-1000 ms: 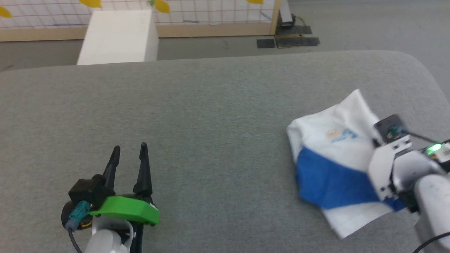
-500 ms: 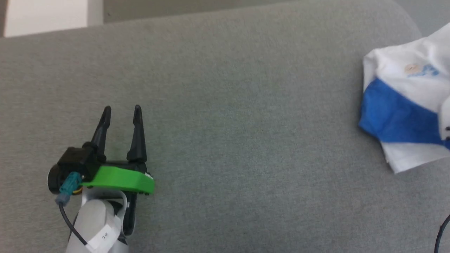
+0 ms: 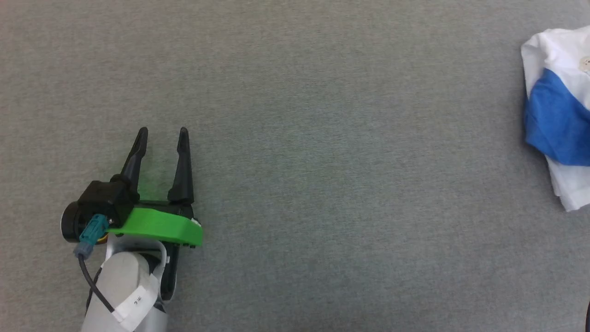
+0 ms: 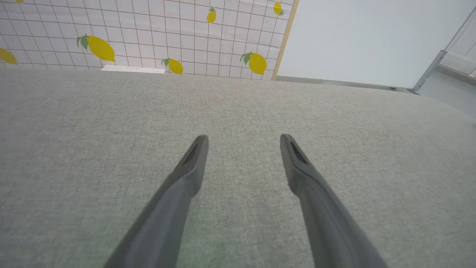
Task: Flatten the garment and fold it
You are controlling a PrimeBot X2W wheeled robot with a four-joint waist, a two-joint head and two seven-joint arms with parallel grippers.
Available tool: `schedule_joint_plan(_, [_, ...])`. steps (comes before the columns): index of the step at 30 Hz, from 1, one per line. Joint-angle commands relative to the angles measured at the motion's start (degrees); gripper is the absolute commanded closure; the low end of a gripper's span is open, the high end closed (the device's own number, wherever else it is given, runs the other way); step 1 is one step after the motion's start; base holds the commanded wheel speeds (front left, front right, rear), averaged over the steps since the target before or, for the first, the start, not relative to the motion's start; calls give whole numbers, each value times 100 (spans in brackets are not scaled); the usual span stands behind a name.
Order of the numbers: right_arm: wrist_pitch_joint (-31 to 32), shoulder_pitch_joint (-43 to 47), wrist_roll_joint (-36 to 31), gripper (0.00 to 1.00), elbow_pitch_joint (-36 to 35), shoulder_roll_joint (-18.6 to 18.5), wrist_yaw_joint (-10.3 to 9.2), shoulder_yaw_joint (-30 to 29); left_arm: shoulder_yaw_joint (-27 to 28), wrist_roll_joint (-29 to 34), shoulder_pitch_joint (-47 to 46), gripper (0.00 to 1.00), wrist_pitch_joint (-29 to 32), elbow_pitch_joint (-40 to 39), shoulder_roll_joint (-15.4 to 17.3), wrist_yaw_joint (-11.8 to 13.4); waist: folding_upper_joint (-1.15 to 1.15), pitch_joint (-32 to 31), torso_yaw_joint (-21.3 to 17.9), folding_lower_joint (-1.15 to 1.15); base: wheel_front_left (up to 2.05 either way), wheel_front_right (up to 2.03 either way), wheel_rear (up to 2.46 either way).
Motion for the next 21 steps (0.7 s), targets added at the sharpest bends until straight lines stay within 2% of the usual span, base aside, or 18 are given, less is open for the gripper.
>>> schedule_joint_plan(1, [-83, -98, -46, 53, 47, -6, -11, -47, -20, -16, -72, 0, -20, 29, 15, -3, 0, -69, 100, -1, 0, 0, 0])
schedule_joint_plan(2, [-234, -104, -18, 0, 100, 18, -11, -174, -41, -30, -47, 0, -41, 90, -6, 4, 0, -179, 157, -1, 0, 0, 0])
schedule_joint_plan(7, [-647, 50, 164, 0, 184, 111, -11, -422, -96, -101, 57, 0, -106, 281, -79, 1, 0, -612, 316, -1, 0, 0, 0])
schedule_joint_plan(14, [-1353, 626, 969, 0, -51, 307, -11, -186, -146, -222, 282, 0, -177, 577, -202, 25, 0, -1378, 589, -1, 0, 0, 0])
schedule_joint_plan(18, [-1592, 1147, 1595, 0, -591, 478, -11, 107, -186, -254, 404, 0, -194, 690, -250, 34, 0, -1754, 793, -1, 0, 0, 0])
schedule_joint_plan(21, [-1675, 1672, 2060, 0, -1282, 669, -11, 271, -202, -259, 472, 0, -200, 733, -284, 80, 0, -1993, 979, -1, 0, 0, 0])
